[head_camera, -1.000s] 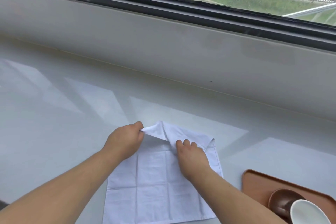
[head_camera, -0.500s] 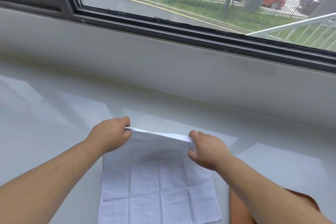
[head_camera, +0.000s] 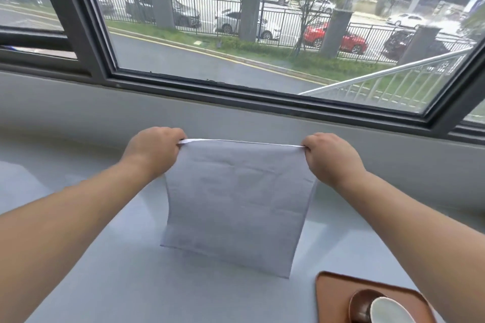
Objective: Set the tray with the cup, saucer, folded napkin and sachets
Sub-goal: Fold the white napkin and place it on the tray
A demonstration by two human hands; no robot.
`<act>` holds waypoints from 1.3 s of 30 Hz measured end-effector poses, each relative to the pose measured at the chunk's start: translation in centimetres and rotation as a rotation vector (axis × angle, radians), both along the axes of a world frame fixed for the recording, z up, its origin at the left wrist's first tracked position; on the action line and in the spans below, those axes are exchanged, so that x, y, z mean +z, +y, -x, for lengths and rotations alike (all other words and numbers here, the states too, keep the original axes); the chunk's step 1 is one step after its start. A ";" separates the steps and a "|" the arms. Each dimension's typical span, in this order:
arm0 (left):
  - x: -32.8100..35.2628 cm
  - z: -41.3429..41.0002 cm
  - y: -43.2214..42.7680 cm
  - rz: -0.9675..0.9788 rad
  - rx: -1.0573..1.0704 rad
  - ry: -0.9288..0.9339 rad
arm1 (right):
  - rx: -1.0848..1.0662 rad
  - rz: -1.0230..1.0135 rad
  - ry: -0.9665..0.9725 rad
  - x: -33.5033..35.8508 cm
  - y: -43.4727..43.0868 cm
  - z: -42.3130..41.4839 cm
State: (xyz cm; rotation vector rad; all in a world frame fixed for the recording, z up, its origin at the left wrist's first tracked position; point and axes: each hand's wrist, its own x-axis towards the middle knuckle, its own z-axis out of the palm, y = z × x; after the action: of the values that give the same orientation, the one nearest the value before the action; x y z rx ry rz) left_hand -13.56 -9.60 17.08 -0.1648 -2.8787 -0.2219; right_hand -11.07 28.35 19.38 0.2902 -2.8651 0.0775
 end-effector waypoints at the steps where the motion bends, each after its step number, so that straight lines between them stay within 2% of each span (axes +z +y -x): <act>1: 1.7 -0.2 0.2 -0.015 -0.010 0.040 | -0.009 0.011 0.050 1.8 0.3 -0.3; 5: 7.0 -1.6 0.9 -0.026 -0.052 0.202 | -0.012 0.048 0.202 7.2 1.1 -2.2; 9: 9.6 -4.4 1.7 -0.052 -0.122 0.318 | 0.007 0.069 0.283 9.4 2.1 -5.4; 15: 7.9 -11.4 3.4 -0.053 -0.152 0.315 | 0.038 0.071 0.259 6.3 3.9 -12.1; 18: 3.6 -17.5 3.7 -0.090 -0.164 0.269 | 0.082 0.127 0.217 1.7 4.2 -17.7; 19: 2.1 -19.4 3.8 -0.085 -0.163 0.230 | 0.091 0.124 0.179 0.1 4.4 -19.4; 20: -2.5 -24.2 3.7 -0.007 -0.111 0.121 | 0.089 0.076 0.069 -4.7 4.0 -23.5; 21: -7.2 -28.4 3.3 -0.009 -0.102 0.038 | 0.120 0.096 -0.025 -9.6 3.6 -27.3; 24: -12.3 -31.6 1.9 0.034 -0.096 -0.019 | 0.101 0.123 -0.170 -14.4 3.4 -30.0; 27: -14.1 -32.1 1.5 0.169 -0.141 -0.176 | 0.155 0.054 -0.251 -16.1 3.5 -31.1; 29: -19.6 -24.2 -1.6 0.136 -0.171 -0.360 | 0.124 0.049 -0.377 -21.2 0.8 -24.1; 31: -20.3 -25.1 -1.3 0.204 -0.140 -0.523 | 0.102 -0.004 -0.498 -21.3 0.5 -25.5; 35: -22.0 -27.0 -2.2 0.185 -0.050 -0.809 | 0.099 0.006 -0.657 -23.0 0.2 -27.2; 39: -21.9 -26.9 -2.2 0.101 -0.046 -0.824 | 0.043 0.028 -0.656 -22.8 0.5 -26.8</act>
State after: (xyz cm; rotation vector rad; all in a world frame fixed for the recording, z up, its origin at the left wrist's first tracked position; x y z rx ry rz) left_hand 13.33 -11.80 -4.85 -0.1918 -3.7124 -0.1804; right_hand 15.68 28.90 -3.46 0.3779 -3.5012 0.2651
